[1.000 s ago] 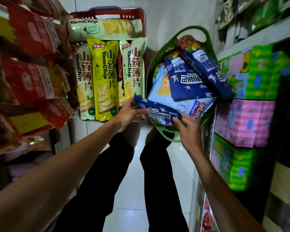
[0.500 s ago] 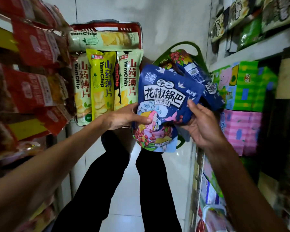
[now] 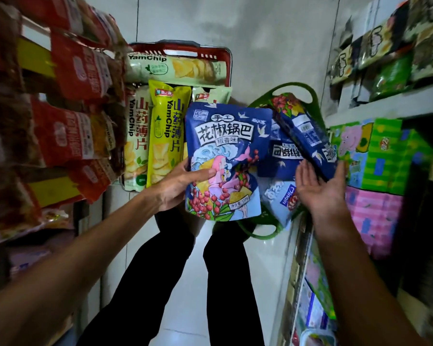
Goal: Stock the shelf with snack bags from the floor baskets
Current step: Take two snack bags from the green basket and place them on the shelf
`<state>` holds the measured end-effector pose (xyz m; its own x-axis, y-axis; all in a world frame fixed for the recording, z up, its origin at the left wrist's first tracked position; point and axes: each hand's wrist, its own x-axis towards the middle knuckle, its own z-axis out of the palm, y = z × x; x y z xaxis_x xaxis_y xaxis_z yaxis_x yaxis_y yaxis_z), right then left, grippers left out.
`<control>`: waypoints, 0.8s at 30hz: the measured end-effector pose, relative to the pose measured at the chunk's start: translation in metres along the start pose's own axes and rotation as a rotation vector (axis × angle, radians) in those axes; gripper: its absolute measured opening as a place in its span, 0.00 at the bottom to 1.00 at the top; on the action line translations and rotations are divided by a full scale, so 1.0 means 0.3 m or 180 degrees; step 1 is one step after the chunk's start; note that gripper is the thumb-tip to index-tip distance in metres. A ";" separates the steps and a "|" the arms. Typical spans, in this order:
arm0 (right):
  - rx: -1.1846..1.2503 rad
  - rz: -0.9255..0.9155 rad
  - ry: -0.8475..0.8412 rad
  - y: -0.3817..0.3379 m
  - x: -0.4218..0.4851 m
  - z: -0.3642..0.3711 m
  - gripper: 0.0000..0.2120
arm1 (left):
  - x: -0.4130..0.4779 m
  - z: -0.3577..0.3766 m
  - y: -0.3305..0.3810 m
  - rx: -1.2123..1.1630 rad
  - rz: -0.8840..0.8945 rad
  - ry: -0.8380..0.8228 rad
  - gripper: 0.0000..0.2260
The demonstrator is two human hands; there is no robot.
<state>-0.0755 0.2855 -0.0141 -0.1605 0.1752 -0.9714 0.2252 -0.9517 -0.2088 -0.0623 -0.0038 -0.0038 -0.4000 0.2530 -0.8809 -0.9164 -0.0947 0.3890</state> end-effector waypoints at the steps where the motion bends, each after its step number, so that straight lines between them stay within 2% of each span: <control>1: 0.0128 -0.0021 0.0044 -0.006 0.026 0.009 0.25 | -0.002 -0.009 0.010 -0.0002 0.0037 0.0031 0.19; 5: -0.0002 -0.0493 0.0386 -0.017 0.091 0.017 0.15 | -0.012 -0.049 0.046 -0.0006 0.0129 0.0076 0.13; 8: -0.0507 -0.1120 0.0531 -0.011 0.031 0.018 0.06 | -0.016 -0.078 0.070 -0.0050 0.0232 0.0153 0.18; 11: -0.1198 -0.1942 0.0208 -0.019 -0.095 -0.006 0.08 | -0.034 -0.100 0.103 -0.0103 0.0388 0.0278 0.26; 14: -0.2528 -0.2859 -0.0173 -0.065 -0.253 -0.024 0.05 | -0.067 -0.116 0.143 -0.0072 0.0511 0.0441 0.27; 15: -0.2945 -0.3057 -0.0291 -0.091 -0.316 -0.022 0.08 | -0.085 -0.120 0.164 -0.0066 0.0552 0.0478 0.28; 17: -0.3198 -0.3156 -0.0540 -0.134 -0.456 -0.007 0.09 | -0.139 -0.121 0.206 -0.0076 0.0618 0.0524 0.31; 18: -0.3127 -0.3098 -0.0709 -0.158 -0.529 0.007 0.07 | -0.175 -0.118 0.235 -0.0081 0.0623 0.0534 0.33; 19: -0.3000 -0.2981 -0.0880 -0.177 -0.590 0.021 0.11 | -0.206 -0.112 0.253 -0.0092 0.0626 0.0518 0.33; 21: -0.2555 -0.2643 -0.1283 -0.216 -0.732 0.069 0.26 | -0.295 -0.096 0.309 -0.0137 0.0661 0.0434 0.33; 23: -0.2185 -0.2563 -0.1612 -0.237 -0.912 0.147 0.35 | -0.430 -0.065 0.382 -0.0196 0.0722 0.0382 0.31; 24: -0.2124 -0.2611 -0.1690 -0.238 -0.976 0.182 0.36 | -0.485 -0.050 0.403 -0.0235 0.0746 0.0328 0.31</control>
<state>-0.0971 0.2883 0.2913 -0.8344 0.3958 -0.3835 0.3008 -0.2560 -0.9187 -0.1152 -0.0665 0.1673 -0.5975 0.1169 -0.7933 -0.7956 -0.2102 0.5682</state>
